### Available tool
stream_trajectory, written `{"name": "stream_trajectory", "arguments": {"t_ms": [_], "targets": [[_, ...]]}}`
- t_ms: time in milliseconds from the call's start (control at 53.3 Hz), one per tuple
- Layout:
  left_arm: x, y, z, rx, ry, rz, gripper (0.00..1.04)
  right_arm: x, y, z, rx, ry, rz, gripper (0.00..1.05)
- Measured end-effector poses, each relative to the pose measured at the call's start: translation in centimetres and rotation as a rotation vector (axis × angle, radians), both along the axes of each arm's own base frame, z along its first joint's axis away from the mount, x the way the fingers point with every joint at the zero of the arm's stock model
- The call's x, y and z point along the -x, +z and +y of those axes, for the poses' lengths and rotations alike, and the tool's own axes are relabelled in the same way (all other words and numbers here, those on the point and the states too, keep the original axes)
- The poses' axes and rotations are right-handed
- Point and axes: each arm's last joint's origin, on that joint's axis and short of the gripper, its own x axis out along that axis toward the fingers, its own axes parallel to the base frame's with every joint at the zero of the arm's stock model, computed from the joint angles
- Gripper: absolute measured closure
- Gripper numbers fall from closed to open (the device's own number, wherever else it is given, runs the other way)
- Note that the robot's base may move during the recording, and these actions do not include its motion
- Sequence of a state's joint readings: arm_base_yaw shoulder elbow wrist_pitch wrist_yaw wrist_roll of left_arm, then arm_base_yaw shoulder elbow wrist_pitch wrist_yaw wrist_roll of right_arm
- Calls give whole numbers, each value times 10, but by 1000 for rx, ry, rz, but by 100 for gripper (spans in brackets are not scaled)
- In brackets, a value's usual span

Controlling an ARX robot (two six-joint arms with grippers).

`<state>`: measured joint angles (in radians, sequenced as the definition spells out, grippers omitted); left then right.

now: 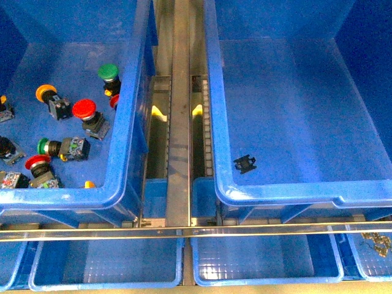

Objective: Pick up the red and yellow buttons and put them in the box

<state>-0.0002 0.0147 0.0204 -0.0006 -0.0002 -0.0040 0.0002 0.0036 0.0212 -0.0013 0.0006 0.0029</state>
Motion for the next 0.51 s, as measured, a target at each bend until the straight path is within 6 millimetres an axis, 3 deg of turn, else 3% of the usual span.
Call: {"name": "stream_trajectory", "arguments": {"t_ms": [506], "targets": [[0, 0, 0, 0, 0, 0, 8, 0, 0, 0, 0, 0, 0, 7]]}}
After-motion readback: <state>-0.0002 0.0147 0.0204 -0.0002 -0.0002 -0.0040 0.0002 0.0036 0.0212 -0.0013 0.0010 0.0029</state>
